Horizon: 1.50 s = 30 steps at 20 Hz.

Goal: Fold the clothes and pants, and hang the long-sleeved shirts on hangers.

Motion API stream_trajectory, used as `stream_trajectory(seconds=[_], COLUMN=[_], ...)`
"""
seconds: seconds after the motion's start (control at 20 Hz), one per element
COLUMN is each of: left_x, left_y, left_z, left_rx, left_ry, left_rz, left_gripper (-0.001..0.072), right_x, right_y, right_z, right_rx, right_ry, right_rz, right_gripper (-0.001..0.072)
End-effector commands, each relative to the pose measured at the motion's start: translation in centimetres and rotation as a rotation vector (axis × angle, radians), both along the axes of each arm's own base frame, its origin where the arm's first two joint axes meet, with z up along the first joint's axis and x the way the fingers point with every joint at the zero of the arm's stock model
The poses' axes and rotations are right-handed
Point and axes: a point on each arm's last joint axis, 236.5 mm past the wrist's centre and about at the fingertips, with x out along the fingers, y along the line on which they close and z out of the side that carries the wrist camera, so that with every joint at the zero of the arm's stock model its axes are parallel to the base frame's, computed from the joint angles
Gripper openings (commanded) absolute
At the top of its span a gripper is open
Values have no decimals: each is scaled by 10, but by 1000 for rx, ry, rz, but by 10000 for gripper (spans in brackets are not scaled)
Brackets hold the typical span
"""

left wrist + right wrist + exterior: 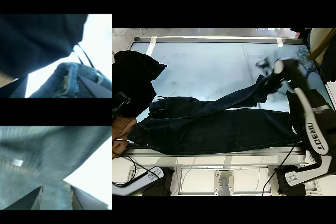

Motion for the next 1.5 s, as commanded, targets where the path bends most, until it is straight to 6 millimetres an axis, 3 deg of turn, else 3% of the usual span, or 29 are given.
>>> stream_trajectory(seconds=[0.0,0.1,0.15,0.35,0.55,0.7,0.75,0.8,0.9,1.05,1.25,1.35,1.45], left_x=[27,22,17,10,49,56,58,62,70,80,94,95,96], left_y=[-39,-55,-60,-67,-88,-103,-103,-100,-93,-76,-67,-66,-65], left_z=[-45,-71,-84,-110,-105,-103,-103,-103,-102,-88,-51,-35,-21], left_rx=[-136,-219,-254,-314,-400,-415,-407,-390,-364,-317,-259,-243,-228], left_ry=[157,266,306,366,226,211,206,190,163,106,22,-8,-34], left_rz=[-208,-303,-317,-325,-284,-315,-315,-311,-287,-254,-247,-242,-240], left_gripper=[697,572,557,558,551,416,193,36,33,33,33,33,32], right_x=[33,34,33,20,27,30,30,31,33,41,85,100,101], right_y=[-51,-75,-82,-94,-86,-84,-85,-85,-86,-80,-44,-46,-57], right_z=[102,133,140,123,108,104,102,101,93,49,-27,-66,-103], right_rx=[74,147,197,268,283,278,275,275,274,311,599,673,667], right_ry=[-278,-327,-328,-229,-213,-212,-210,-208,-196,-110,-20,17,65], right_rz=[-195,-284,-320,-371,-364,-358,-359,-360,-363,-375,-396,-467,-510], right_gripper=[387,388,388,388,387,386,386,386,386,389,474,474,474])
